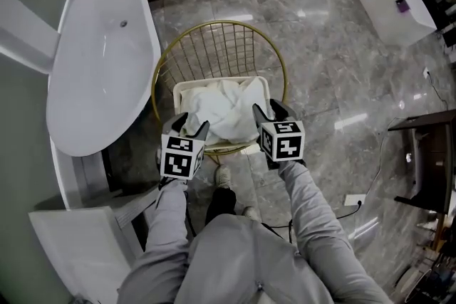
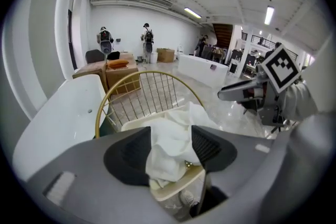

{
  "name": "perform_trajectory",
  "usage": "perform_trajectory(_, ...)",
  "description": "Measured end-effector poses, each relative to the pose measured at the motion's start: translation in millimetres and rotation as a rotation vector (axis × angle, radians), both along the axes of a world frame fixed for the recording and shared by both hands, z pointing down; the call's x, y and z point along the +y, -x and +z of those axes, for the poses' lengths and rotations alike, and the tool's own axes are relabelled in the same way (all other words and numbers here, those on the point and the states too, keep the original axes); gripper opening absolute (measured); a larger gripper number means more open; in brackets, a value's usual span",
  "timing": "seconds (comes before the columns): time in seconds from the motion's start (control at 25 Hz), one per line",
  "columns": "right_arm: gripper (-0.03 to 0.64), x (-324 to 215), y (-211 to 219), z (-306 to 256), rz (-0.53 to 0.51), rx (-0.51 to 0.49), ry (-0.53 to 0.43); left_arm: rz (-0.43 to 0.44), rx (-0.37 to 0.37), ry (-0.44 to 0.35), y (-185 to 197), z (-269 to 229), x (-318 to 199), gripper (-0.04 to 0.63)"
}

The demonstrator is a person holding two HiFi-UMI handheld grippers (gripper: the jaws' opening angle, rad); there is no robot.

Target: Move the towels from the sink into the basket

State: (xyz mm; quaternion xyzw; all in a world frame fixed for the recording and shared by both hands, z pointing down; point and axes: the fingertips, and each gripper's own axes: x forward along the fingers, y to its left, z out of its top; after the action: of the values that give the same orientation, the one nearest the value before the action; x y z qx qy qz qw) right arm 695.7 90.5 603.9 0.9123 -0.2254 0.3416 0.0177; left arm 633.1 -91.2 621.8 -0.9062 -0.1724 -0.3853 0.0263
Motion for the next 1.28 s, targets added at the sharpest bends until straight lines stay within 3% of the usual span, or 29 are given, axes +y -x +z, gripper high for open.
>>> perform_trajectory(0.4,0.181,36.9,21.2,-94.7,0.113,0.241,-0.141,-0.112,0.15,-0.003,35.3,-67.3,-5.9,0.291)
perform_trajectory(0.6,0.181,59.3,39.9,-129.0,0.145,0.344,-0.186,-0.196,0.243,0.05,57.2,-100.7,-9.8,0.29)
perform_trajectory(0.92,0.181,92.4,78.7,-152.6,0.148,0.407,-0.217,-0.274,0.425,0.034,98.1,-153.4,-2.6,0.29)
perform_trajectory(1.28,0.181,111.5,127.3,-170.2,0.144,0.437,-0.301,-0.32,0.505,0.024,146.0,-177.8,10.8,0.288)
